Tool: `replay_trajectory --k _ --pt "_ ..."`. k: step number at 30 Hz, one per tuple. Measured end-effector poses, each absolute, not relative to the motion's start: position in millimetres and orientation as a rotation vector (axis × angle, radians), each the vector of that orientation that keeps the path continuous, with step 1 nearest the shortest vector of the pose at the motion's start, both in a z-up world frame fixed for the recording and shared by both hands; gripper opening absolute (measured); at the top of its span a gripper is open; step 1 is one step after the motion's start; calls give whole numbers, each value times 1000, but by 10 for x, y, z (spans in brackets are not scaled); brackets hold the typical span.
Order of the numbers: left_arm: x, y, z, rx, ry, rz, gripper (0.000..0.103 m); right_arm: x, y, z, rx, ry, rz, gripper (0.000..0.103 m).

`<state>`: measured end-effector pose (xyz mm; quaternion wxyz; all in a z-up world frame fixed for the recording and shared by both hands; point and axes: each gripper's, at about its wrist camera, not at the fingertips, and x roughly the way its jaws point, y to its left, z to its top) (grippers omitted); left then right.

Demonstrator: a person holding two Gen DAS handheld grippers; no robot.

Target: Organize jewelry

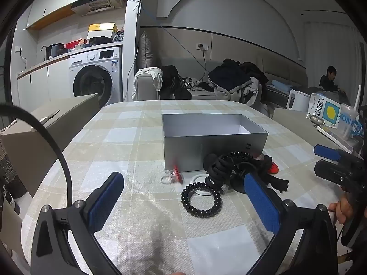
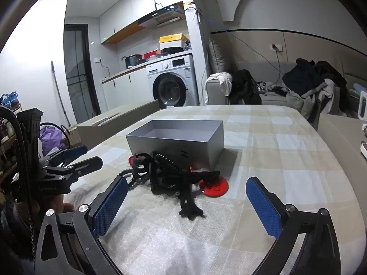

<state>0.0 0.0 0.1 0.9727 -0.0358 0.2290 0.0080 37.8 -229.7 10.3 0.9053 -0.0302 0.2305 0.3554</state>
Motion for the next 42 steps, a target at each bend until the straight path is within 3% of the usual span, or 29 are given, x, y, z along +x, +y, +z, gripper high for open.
replay_trajectory --k 42 --pt "39 39 -33 -73 464 38 102 414 -2274 93 -68 525 717 103"
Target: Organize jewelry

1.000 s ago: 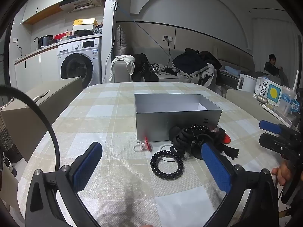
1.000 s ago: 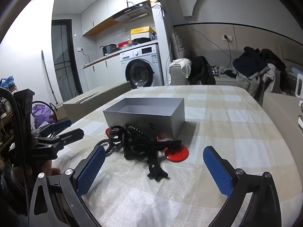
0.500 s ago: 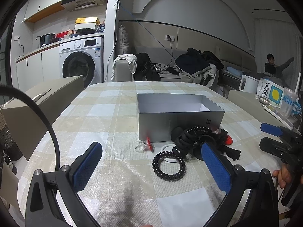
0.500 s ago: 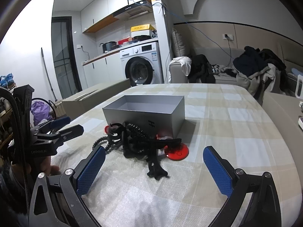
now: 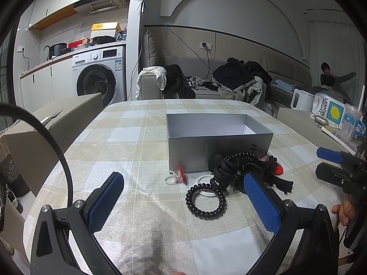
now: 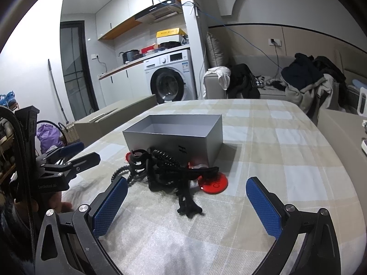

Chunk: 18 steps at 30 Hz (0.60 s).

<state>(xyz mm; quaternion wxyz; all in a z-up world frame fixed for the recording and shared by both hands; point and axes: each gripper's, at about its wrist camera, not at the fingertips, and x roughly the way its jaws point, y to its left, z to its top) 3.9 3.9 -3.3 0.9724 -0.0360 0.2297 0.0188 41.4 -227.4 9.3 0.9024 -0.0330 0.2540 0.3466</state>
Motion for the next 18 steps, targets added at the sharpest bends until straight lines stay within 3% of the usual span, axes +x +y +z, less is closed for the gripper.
replay_trajectory --k 18 --pt "38 32 -4 -63 466 50 102 433 -2259 77 -68 531 706 103"
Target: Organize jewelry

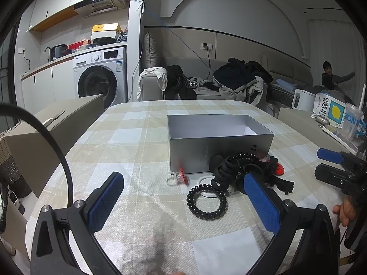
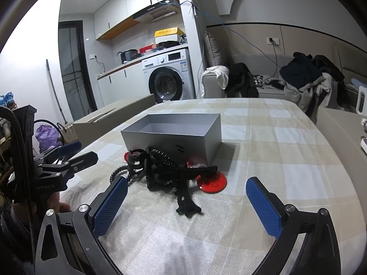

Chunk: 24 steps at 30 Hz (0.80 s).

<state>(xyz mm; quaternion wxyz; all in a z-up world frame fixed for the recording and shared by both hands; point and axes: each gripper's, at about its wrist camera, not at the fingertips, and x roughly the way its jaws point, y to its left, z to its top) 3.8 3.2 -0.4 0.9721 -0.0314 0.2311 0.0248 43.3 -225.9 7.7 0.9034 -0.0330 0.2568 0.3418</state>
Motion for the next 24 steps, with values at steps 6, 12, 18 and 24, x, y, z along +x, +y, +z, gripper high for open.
replay_trajectory --k 6,12,18,24 --pt "46 34 -5 -65 467 54 102 431 -2255 73 -65 532 709 103" --pt "56 47 -1 -71 468 55 102 450 -2261 71 -61 534 706 103" --pt "61 93 17 -89 463 65 102 480 -2286 83 -47 541 705 103" --pt "109 118 24 -105 474 64 102 557 -2330 126 -23 556 667 103"
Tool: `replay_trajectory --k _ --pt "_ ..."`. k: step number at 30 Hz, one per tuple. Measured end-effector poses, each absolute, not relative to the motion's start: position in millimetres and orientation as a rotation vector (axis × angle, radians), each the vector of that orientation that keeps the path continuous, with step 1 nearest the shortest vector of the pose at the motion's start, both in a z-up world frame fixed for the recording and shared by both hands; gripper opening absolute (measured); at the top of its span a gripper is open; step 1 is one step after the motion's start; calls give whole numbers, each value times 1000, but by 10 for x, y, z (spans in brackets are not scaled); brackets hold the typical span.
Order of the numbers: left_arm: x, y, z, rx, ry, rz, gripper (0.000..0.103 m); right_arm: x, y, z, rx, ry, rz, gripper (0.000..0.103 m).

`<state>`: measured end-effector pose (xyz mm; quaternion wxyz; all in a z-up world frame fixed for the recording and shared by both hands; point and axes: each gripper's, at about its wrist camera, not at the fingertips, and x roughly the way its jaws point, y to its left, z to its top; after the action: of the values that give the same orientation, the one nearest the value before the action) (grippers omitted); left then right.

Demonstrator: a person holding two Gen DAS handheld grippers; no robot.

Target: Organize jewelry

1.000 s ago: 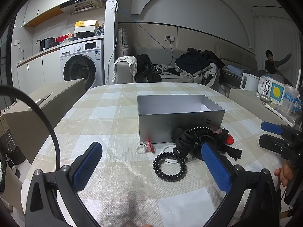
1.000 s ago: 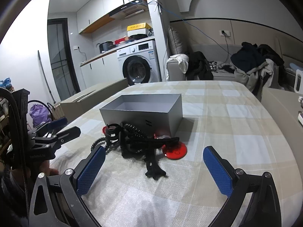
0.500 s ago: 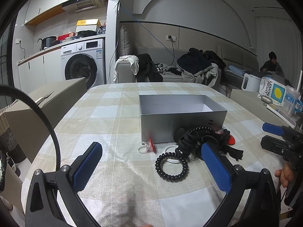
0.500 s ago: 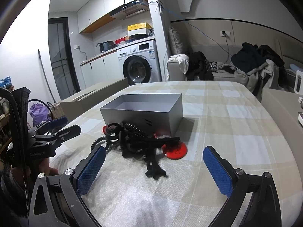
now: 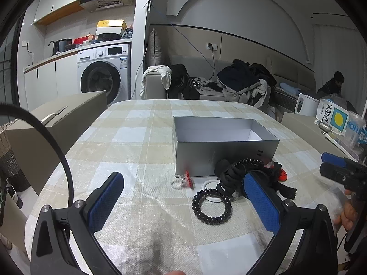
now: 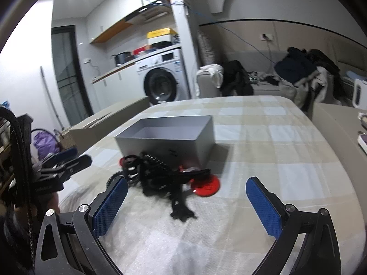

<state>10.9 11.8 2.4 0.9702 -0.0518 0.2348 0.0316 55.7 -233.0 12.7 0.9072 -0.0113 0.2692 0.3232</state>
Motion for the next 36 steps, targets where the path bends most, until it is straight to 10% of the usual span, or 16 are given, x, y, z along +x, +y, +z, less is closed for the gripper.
replay_trajectory --k 19,36 --pt "123 70 10 -73 501 45 102 713 -2311 31 47 694 760 101" --pt "228 4 -149 -41 620 -26 76 784 -1832 -271 -206 853 721 47"
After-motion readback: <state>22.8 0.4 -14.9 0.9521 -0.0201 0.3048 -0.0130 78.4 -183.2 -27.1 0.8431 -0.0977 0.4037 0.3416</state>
